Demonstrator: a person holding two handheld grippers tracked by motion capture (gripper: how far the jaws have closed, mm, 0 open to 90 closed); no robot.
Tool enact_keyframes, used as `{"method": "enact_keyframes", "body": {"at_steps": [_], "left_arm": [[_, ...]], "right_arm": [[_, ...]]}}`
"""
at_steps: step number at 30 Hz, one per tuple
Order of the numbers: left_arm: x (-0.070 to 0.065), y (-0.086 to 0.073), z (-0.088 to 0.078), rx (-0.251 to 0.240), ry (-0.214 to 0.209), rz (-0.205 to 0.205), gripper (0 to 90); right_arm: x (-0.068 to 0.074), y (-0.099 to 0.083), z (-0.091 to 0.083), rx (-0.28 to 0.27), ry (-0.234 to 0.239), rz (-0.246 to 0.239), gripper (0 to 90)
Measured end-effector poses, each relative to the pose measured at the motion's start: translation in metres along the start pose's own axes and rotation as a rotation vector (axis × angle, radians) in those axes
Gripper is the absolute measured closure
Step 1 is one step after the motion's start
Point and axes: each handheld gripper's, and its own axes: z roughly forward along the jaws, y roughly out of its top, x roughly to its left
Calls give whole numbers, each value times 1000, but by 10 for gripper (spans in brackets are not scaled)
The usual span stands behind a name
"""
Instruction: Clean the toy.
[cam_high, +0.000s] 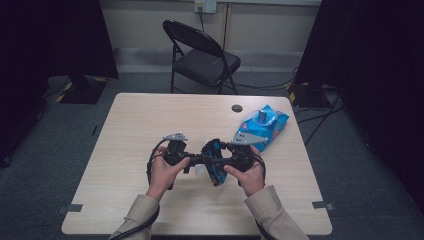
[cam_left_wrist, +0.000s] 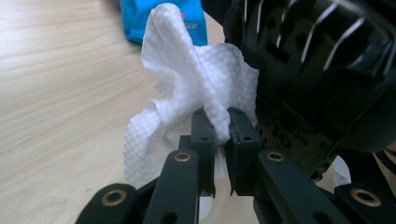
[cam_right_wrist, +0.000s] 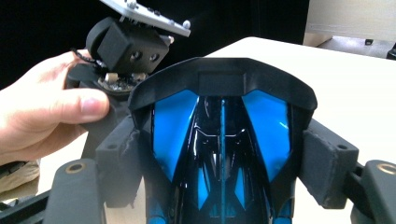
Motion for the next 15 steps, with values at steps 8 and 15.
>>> {"method": "enact_keyframes", "body": {"at_steps": [8, 15], "left_arm": [[-2, -9, 9, 23, -14, -5, 828], [-4, -19, 18, 49, -25, -7, 828]], "right_arm": [[-3, 0, -2, 0, -11, 3, 255], [-4, 0, -3, -3, -14, 6, 255]]}}
